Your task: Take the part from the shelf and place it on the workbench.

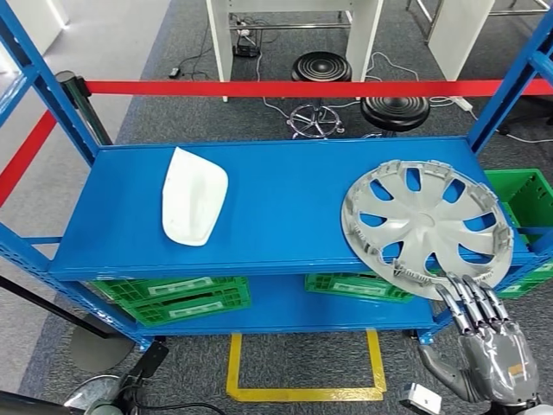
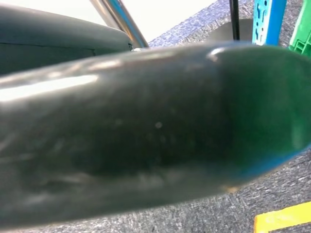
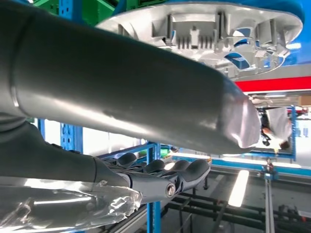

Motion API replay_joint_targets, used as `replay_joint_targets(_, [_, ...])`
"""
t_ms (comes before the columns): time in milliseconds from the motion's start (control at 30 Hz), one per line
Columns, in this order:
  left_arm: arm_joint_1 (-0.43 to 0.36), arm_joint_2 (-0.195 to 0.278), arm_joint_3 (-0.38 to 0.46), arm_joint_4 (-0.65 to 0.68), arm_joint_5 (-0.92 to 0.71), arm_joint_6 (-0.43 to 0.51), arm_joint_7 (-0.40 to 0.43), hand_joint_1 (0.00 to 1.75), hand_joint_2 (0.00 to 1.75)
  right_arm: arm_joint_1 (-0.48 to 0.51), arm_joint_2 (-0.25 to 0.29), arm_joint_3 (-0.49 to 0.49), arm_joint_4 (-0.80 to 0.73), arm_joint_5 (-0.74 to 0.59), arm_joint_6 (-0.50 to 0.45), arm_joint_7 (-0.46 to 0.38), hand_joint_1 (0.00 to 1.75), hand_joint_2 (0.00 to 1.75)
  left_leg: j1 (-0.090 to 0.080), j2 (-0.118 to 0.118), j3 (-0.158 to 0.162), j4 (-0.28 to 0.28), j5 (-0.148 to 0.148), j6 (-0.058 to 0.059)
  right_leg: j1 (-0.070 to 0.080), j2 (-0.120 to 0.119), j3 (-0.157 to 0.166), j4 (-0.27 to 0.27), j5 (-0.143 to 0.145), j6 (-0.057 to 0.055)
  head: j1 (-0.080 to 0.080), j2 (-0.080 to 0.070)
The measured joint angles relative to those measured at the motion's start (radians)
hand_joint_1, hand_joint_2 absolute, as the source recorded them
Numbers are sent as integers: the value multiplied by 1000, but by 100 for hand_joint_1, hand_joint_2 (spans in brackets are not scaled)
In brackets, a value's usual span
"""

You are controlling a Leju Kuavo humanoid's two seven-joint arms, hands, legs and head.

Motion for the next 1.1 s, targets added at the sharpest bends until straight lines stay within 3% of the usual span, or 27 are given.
replay_joint_targets(100, [3, 0, 0, 0, 0, 0, -1, 0, 0, 4, 0, -10, -5, 0, -1, 2, 0, 0, 0, 0, 4, -8, -2, 19, -1, -1, -1, -3, -4, 18, 0, 0])
replay_joint_targets(133, [3, 0, 0, 0, 0, 0, -1, 0, 0, 5, -1, -13, -6, 0, -1, 3, 0, 0, 2, 0, 6, -10, -2, 26, -2, -2, -11, 17, -16, 23, 3, 0])
replay_joint_targets(167, [2, 0, 0, 0, 0, 0, -2, 0, 0, 6, -1, -16, -6, -1, -2, 4, 0, 0, 4, 0, 9, -12, -3, 32, -2, -4, -32, 60, -39, 27, 5, 0])
replay_joint_targets(233, [3, 2, 1, 0, 1, 1, -2, 0, 0, 9, -1, -21, -6, -1, -2, 5, 0, 0, 2, 1, 12, -12, -8, 40, -2, -5, -103, 197, -99, 31, 10, 0])
replay_joint_targets(267, [3, 2, 1, 0, 1, 1, -2, 0, 0, 11, -1, -23, -6, -2, -2, 6, 0, 0, 1, 1, 14, -12, -10, 42, -2, -5, -137, 257, -117, 32, 10, 0])
replay_joint_targets(300, [4, 2, 1, 0, 1, 1, -2, 0, 0, 14, -1, -25, -6, -4, -3, 6, 0, 0, 0, 0, 17, -12, -13, 43, -1, -5, -156, 285, -116, 32, 10, 0])
replay_joint_targets(333, [4, 2, 2, 0, 1, 1, -2, 0, 0, 16, -1, -28, -7, -7, -3, 6, 0, 0, -1, 0, 22, -12, -17, 43, -1, -5, -155, 273, -95, 30, 10, 0])
replay_joint_targets(367, [5, 1, 2, 0, 1, 1, -2, 0, 0, 17, -1, -32, -8, -11, -3, 6, 0, 0, -1, 0, 29, -12, -22, 42, -1, -5, -134, 223, -58, 28, 11, 0])
replay_joint_targets(400, [5, 1, 2, 0, 1, 2, -3, 0, 0, 18, -1, -37, -10, -14, -4, 6, 0, 0, -1, -1, 37, -12, -27, 39, -1, -6, -101, 151, -17, 26, 11, 0])
replay_joint_targets(467, [5, 2, 2, 0, 1, 2, -4, 0, 0, 20, -1, -48, -14, -15, -4, 4, 0, 0, -5, -2, 46, -10, -37, 30, 0, -6, -42, 36, 24, 20, 11, 0])
replay_joint_targets(500, [5, 2, 2, 0, 1, 3, -4, 0, 0, 23, -1, -53, -16, -15, -4, 2, 0, 0, -6, -2, 46, -10, -39, 25, 1, -6, -28, 12, 26, 17, 10, 0])
replay_joint_targets(633, [5, 1, 1, 0, 1, 4, -5, 0, 0, 38, -1, -74, -26, -12, -1, -12, 0, 0, -6, -1, 41, 5, -56, 5, -1, -3, -18, 0, 15, -4, 4, 0])
replay_joint_targets(700, [4, -1, 1, 0, 1, 5, -5, 0, 0, 39, 0, -80, -30, -12, 0, -16, 0, 0, -4, 0, -4, 96, -100, -5, -4, -4, -10, -4, 10, -15, -1, 0])
replay_joint_targets(767, [5, -1, 1, 0, 1, 5, -5, 0, 0, 43, 0, -85, -31, -12, 2, -18, 0, 0, -2, 0, -84, 235, -147, -10, -4, -4, -3, -4, 3, -21, -4, 0])
replay_joint_targets(800, [7, -1, 1, 0, 1, 5, -5, 0, 0, 46, 1, -87, -31, -12, 3, -18, 0, 0, -1, 0, -114, 277, -149, -12, -5, -4, 2, -4, -1, -21, -4, 0])
replay_joint_targets(833, [8, -1, 1, 0, 1, 5, -5, 0, 0, 48, 1, -88, -31, -12, 4, -18, 0, 0, -1, 0, -125, 282, -128, -12, -5, -3, 8, -4, -6, -21, -4, 0])
replay_joint_targets(867, [9, 0, 1, 0, 1, 5, -5, 0, 0, 49, 1, -88, -31, -12, 4, -18, 0, 0, -1, 0, -118, 247, -88, -11, -5, -2, 17, -4, -12, -19, -4, 0])
replay_joint_targets(933, [9, 0, 1, 0, 1, 6, -5, 0, 0, 49, 1, -89, -31, -11, 6, -19, 0, 0, 0, 1, -71, 118, 2, -9, -4, -1, 32, -3, -26, -11, -5, 0])
replay_joint_targets(967, [8, 0, 1, 0, 1, 6, -5, 0, 0, 49, 1, -90, -31, -11, 8, -20, 0, 0, -1, 2, -49, 61, 22, -5, -2, 0, 35, -2, -34, -6, -6, 0])
replay_joint_targets(1000, [8, 0, 1, 0, 1, 6, -5, 0, 0, 49, 1, -91, -31, -11, 9, -20, 0, 0, -1, 2, -36, 25, 29, -1, -1, 1, 35, -2, -38, 0, -6, 0])
replay_joint_targets(1100, [8, -1, 1, 1, 0, 16, -1, 0, 0, 50, 2, -92, -31, -11, 13, -21, 0, 0, -1, 2, -28, 5, 18, 16, 0, 1, 39, -6, -43, 15, -6, 0])
